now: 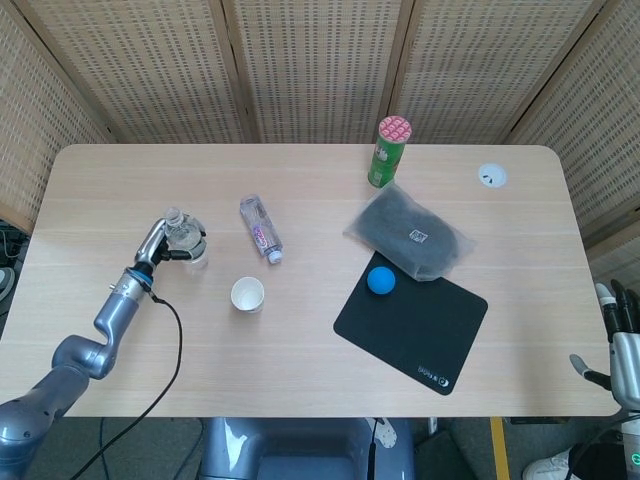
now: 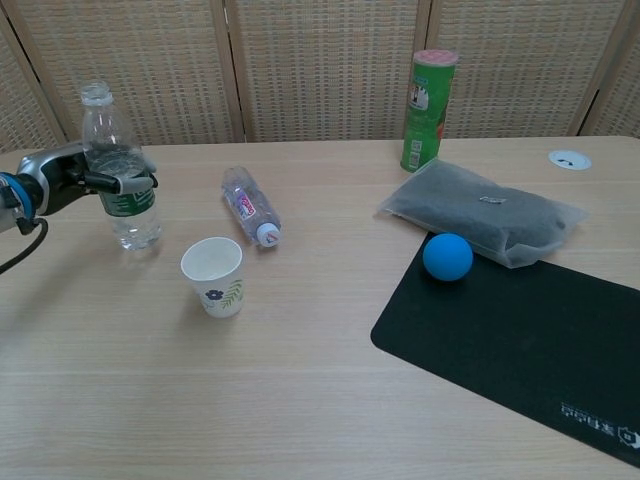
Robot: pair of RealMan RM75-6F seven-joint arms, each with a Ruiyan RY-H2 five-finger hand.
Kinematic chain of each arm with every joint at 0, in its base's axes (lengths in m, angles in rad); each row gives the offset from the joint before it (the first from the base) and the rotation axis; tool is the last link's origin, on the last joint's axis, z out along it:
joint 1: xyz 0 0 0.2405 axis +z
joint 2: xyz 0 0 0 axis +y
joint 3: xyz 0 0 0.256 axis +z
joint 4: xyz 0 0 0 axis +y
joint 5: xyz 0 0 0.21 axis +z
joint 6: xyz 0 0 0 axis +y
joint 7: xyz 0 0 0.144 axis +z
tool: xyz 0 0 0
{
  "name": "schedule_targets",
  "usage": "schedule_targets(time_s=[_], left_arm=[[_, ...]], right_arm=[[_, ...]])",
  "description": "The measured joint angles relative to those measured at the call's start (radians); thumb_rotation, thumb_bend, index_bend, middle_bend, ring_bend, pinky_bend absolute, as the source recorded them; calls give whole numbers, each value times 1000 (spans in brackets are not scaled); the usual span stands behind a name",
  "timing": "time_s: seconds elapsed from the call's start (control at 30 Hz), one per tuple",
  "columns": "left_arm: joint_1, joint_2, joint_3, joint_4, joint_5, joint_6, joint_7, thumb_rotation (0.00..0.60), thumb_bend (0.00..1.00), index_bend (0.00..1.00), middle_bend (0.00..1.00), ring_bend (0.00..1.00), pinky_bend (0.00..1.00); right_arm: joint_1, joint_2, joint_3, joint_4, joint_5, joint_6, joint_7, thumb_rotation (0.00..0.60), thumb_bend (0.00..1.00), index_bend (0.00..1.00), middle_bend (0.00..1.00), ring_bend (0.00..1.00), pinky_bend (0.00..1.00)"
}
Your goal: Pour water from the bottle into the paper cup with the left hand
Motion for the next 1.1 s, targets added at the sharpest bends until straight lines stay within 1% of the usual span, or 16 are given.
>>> schedule_targets(time_s=[0.07, 0.17, 0.23, 0.4, 0.53, 0.67, 0.77, 0.97, 1.1], left_arm=[[5, 28, 15, -15, 17, 19, 36, 600, 481, 618, 503, 322, 356], [23, 73, 47, -36, 45, 53, 132, 600, 481, 618, 503, 322, 356], [37, 121, 70, -71, 62, 72, 213, 600, 482, 618, 503, 322, 356], [67, 232, 116, -198, 86, 90, 421, 600, 484, 621, 504, 322, 356], [77, 290, 131, -288, 87, 83, 554, 600, 484, 622, 504, 322, 356], [73, 323, 131, -362, 74, 60, 701, 600, 484, 622, 504, 322, 356], [63, 341, 121, -422, 44, 20, 821, 600, 485, 622, 504, 322, 356], [34, 355, 83, -523, -55, -70, 1055, 600, 484, 622, 504, 322, 357], [10, 349, 51, -574, -149, -128, 1197, 600, 484, 622, 504, 322, 356]], right_arm=[[-2, 2, -1, -3, -5, 5, 4, 600, 0, 0, 0, 0, 0], [-6, 8, -4, -6, -14, 14, 14, 600, 0, 0, 0, 0, 0], [-9, 11, -5, -8, -18, 19, 22, 600, 0, 0, 0, 0, 0], [-14, 19, -11, -16, -37, 31, 33, 600, 0, 0, 0, 0, 0], [-18, 22, -13, -21, -50, 44, 34, 600, 0, 0, 0, 0, 0], [-26, 25, -17, -26, -61, 60, 38, 600, 0, 0, 0, 0, 0], [-28, 27, -16, -24, -57, 60, 46, 600, 0, 0, 0, 0, 0], [-28, 30, -14, -21, -52, 57, 57, 600, 0, 0, 0, 0, 0], [-26, 30, -14, -21, -53, 52, 58, 600, 0, 0, 0, 0, 0]])
